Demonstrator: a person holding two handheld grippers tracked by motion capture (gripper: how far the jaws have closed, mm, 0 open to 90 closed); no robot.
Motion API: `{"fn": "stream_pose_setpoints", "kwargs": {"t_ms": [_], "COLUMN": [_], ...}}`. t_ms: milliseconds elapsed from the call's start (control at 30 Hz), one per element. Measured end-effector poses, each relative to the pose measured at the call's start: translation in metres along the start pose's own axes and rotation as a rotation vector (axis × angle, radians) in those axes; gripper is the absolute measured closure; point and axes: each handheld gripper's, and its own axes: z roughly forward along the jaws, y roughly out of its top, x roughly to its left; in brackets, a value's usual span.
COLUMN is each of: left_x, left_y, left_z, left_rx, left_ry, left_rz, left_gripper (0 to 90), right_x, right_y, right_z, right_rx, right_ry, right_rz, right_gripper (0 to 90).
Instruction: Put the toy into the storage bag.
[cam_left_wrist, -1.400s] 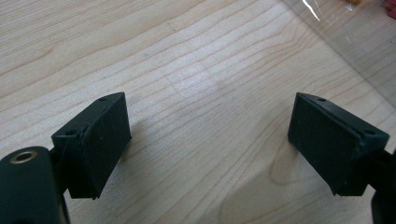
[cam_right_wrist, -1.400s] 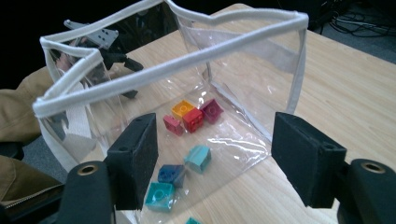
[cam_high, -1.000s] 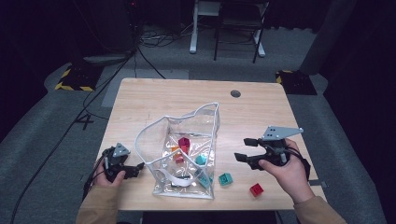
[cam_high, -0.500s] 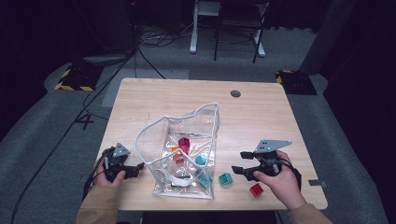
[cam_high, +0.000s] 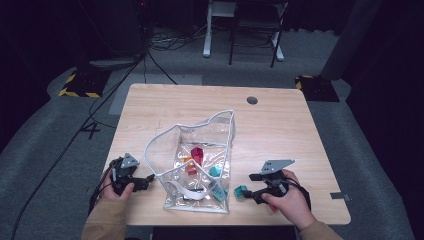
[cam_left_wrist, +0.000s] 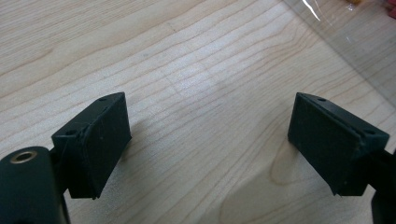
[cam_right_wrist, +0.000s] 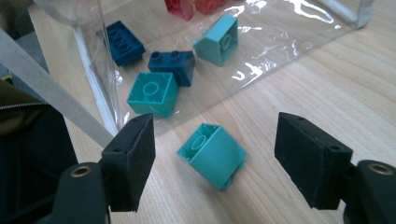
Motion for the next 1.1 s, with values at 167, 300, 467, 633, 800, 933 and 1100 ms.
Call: {"fn": "stream_pose_setpoints", "kwargs": {"t_ms": [167, 300, 467, 633, 800, 933, 1100], "left_x": [0.0, 0.0, 0.0, 0.0, 0.0, 0.0, 0.0], "left_y": [0.0, 0.0, 0.0, 0.0, 0.0, 0.0, 0.0], "left_z": [0.0, 0.0, 0.0, 0.0, 0.0, 0.0, 0.0], "left_rx": [0.001, 0.001, 0.0, 0.001, 0.001, 0.001, 0.001], "left_ry": [0.0, 0.0, 0.0, 0.0, 0.0, 0.0, 0.0], "left_rz": [-0.001, -0.001, 0.0, -0.001, -0.001, -0.001, -0.001], "left_gripper": [13.3, 13.2, 13.3, 13.2, 13.2, 13.3, 13.3], "right_x": [0.002, 0.004, 0.005, 0.005, 0.002, -0.002, -0.005], "right_y": [-0.004, -0.004, -0.004, -0.003, -0.002, -0.002, -0.002], "right_z": [0.01, 0.017, 0.024, 0.029, 0.03, 0.032, 0.032], "right_rx": [0.043, 0.065, 0.087, 0.107, 0.117, 0.117, 0.114], "right_ry": [-0.003, -0.006, -0.011, -0.025, -0.054, -0.075, -0.086], "right_rz": [-0.034, -0.068, -0.101, -0.125, -0.125, -0.09, -0.063], "right_gripper": [32.2, 33.4, 35.1, 41.8, 51.8, 55.6, 59.1]}}
